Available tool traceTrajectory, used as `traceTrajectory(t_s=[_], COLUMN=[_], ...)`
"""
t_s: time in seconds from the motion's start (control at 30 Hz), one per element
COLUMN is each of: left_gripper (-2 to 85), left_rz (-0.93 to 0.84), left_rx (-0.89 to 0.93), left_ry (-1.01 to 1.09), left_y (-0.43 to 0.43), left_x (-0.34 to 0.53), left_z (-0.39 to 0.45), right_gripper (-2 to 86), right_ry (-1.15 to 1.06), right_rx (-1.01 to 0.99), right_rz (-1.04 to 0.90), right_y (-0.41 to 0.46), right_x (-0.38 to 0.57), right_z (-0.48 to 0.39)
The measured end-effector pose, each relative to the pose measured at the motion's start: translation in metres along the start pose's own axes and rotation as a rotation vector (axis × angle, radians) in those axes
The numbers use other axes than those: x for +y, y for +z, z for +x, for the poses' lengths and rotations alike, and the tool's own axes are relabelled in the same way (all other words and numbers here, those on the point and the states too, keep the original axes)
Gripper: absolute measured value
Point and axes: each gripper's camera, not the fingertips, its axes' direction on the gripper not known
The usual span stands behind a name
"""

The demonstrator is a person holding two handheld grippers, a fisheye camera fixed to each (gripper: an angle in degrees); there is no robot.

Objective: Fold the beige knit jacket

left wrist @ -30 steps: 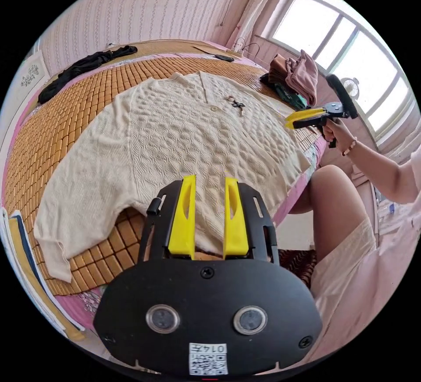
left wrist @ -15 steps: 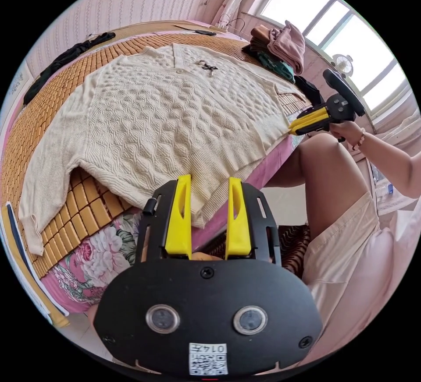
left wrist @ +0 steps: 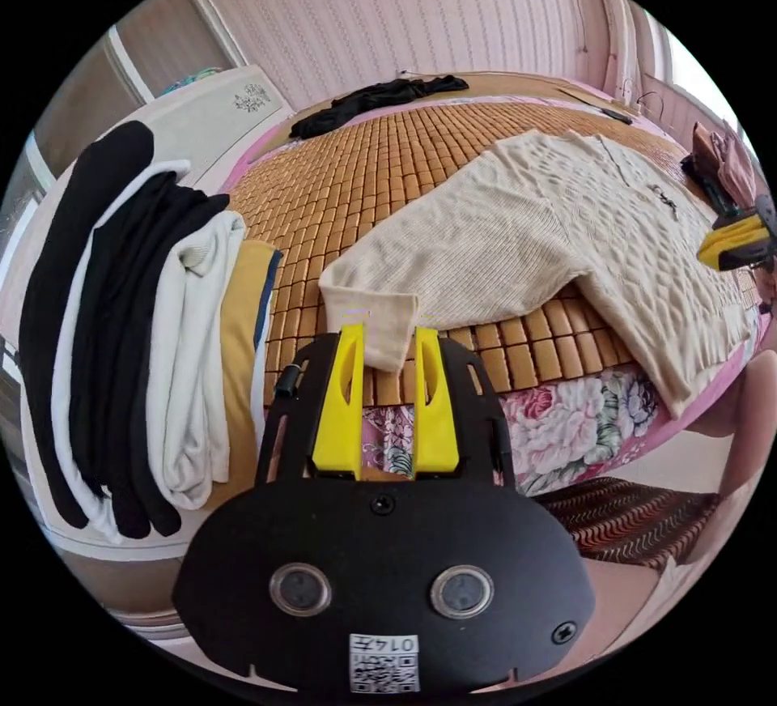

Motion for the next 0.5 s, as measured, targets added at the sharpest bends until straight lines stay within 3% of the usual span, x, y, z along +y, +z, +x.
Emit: traceTrajectory(t_s=[0.13,0.2,0.27,0.4,0.5], left_gripper=[6.6,1.4,0.4,0.6,2.3], left_rz=[-0.002,0.041,0.061,0.026,0.181], left_rx=[0.028,0.004,0.005,-0.157,-0.007], left_ry=[0.008,-0.104,-0.154,-0.37,-0.446], left_y=[0.002,-0.01,-0.014,-0.01,-0.037], left_x=[-0.002,0.008,0.019,0.042,0.048], left_z=[-0.002,-0.015,-0.025,-0.05,-0.055], right_gripper=[-0.7,-0.8,-0.8,-0.5,0.8], right_ry=[-0.13,-0.137,-0.144,-0.157,-0.148], right_rx=[-0.044,-0.066,-0.08,-0.018,0.011], right_rz=[-0.093,-0.113,-0.14,-0.186,-0.157], right_y=[0.047,0.059,0.068,0.082,0.08], right_x=[-0.057,-0.067,-0.072,-0.069,-0.062], right_z=[-0.015,-0.015,-0.014,-0.012,-0.011])
